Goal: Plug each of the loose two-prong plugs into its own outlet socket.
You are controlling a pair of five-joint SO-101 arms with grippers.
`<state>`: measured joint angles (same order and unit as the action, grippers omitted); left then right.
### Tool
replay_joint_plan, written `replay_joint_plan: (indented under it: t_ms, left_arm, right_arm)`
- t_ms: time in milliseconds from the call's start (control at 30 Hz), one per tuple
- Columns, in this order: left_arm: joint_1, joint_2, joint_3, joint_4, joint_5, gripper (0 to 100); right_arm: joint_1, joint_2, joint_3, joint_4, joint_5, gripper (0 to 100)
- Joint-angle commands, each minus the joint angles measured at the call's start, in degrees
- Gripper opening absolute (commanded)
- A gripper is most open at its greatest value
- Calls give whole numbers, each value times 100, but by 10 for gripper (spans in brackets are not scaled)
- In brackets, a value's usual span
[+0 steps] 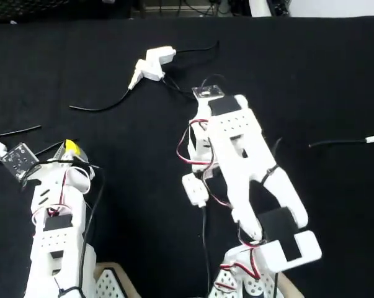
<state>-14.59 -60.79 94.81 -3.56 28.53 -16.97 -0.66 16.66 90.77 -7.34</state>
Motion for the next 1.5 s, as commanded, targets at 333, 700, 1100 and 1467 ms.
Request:
replay_joint_plan:
  t_ms: [333, 700, 1100, 1467]
  left_arm:
    - [57, -88, -31, -88, -53, 47]
    - [57, -88, -31, -88, -53, 47]
    - [57, -88, -31, -88, -53, 47]
    - [57, -88, -31, -88, -53, 47]
  right_arm:
    - [-580, 66, -347, -185, -79, 12]
    - [-571, 549, -356, -369, -44, 12]
    - [-589, 585, -453, -387, 149, 12]
    - [-598, 1182, -435, -536, 149, 12]
